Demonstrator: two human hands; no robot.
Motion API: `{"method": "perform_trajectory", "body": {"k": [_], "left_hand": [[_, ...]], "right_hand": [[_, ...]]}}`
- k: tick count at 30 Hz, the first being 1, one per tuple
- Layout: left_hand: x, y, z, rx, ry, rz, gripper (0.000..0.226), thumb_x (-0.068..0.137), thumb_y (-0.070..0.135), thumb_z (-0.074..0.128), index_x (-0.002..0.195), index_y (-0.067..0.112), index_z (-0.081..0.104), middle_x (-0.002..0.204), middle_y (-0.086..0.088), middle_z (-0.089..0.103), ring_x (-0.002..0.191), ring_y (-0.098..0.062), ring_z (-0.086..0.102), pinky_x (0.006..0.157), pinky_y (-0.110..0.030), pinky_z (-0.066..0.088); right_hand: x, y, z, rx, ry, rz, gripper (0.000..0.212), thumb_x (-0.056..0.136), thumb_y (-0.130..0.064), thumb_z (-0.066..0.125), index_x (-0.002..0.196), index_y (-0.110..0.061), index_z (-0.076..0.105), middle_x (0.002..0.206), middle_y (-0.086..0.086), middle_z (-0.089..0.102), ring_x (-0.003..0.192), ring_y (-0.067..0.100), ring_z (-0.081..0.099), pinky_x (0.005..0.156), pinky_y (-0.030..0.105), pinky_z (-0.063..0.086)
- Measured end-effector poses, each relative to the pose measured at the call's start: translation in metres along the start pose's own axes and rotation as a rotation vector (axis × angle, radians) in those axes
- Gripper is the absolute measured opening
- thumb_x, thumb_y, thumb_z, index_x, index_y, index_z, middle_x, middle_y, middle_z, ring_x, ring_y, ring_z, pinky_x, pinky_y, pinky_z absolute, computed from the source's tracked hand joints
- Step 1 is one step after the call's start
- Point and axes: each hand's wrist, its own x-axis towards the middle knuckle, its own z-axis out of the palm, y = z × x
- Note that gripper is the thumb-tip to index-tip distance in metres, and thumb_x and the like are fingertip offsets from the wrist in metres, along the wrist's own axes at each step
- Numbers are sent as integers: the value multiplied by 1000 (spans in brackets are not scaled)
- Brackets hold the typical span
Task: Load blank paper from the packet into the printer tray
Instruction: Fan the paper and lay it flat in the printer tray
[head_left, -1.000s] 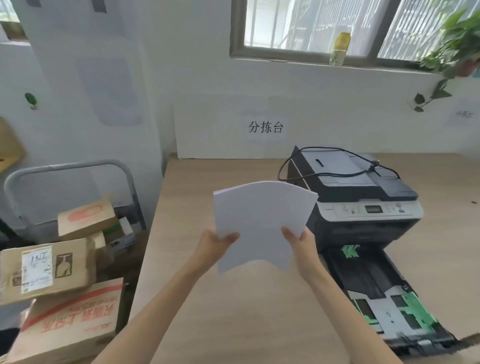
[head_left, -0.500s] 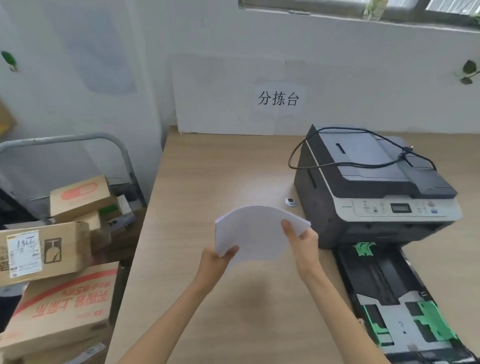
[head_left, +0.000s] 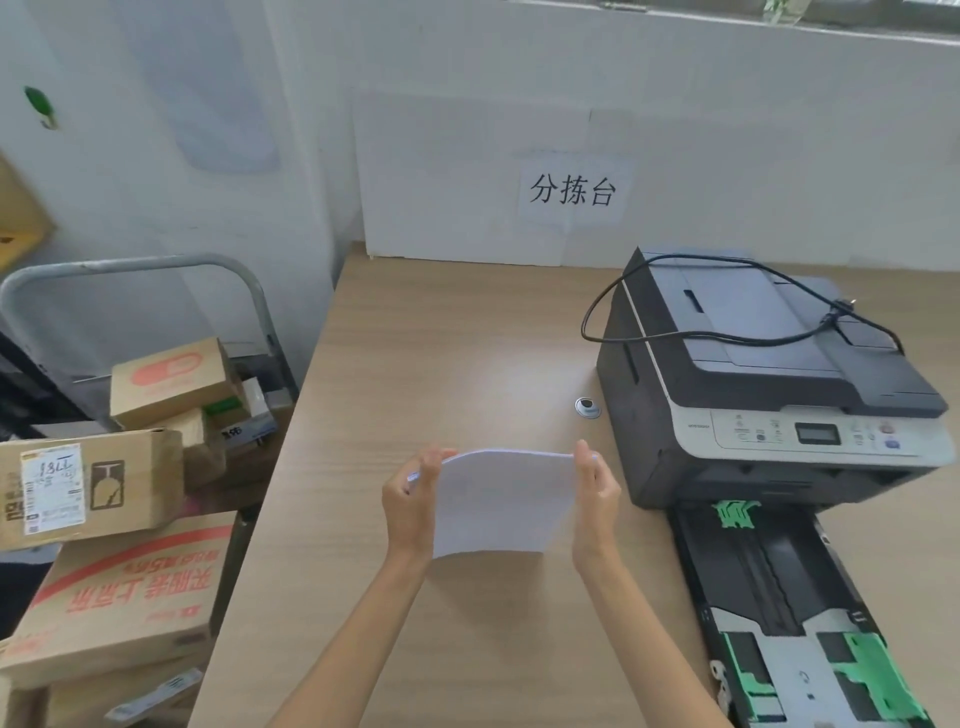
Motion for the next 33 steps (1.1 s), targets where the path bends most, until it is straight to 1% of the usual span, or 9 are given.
{"method": "perform_trajectory", "body": {"k": [4,8,11,13,16,20,23,28,33], "left_hand": [[-3,-1,-3,78,23,41,46,79,56,49,76,17,74,79,5,75,72,-15,64,64,-30,47],[2,-8,-22,198,-314,125,83,58,78,59,113,17,64,105,5,73,100,-6,66,80,-23,51],[2,-16,-31,410,-512,134,56,70,39,75,122,27,59,116,12,69,109,2,61,85,-14,50],[4,-20,-30,538,-429,213,19,82,11,69,95,23,73,92,17,73,87,5,64,75,-22,50],[10,-13,-25,581,-166,211,49,87,6,63,42,18,48,38,15,43,44,5,37,55,-30,29],[18,2,-32,226,-3,121,24,85,11,67,65,24,63,65,3,64,59,-13,57,61,-25,45],[20,15,-34,22,58,146,28,87,8,64,91,36,62,89,21,68,78,16,63,71,-14,49],[26,21,-36,-184,81,111,38,89,5,61,124,17,52,126,-9,60,117,-24,56,101,-45,45],[29,23,-60,-79,-183,47,36,81,22,72,110,37,58,110,14,70,110,-16,62,80,-33,55]], "right_hand": [[-5,2,2,-29,20,-38,43,85,-45,50,59,-23,23,55,-13,21,52,6,20,45,15,19],[-4,7,-3,-67,69,-40,42,91,-39,47,60,-23,24,55,-13,21,54,6,18,54,28,17],[-1,9,-6,-71,58,-31,43,95,-40,47,62,-22,26,56,-13,19,54,6,17,56,30,16],[-1,8,-6,-78,36,-60,44,93,-48,46,63,-22,27,56,-13,21,54,5,19,54,24,19],[0,5,-9,-109,-49,-99,41,87,-61,45,69,-23,44,61,-19,41,58,0,38,56,10,32],[4,15,-30,-297,-7,-61,60,80,-50,66,132,-31,43,127,-18,47,117,-1,43,99,24,34],[4,18,-37,-226,-110,99,93,68,-44,79,143,-27,27,135,-12,44,122,8,47,98,31,41],[25,4,-32,414,-368,328,49,84,-29,65,128,-14,53,123,9,66,109,27,64,91,47,53],[40,-7,-35,170,-315,222,19,86,-13,62,103,-7,65,86,-1,77,75,14,72,64,28,59]]}}
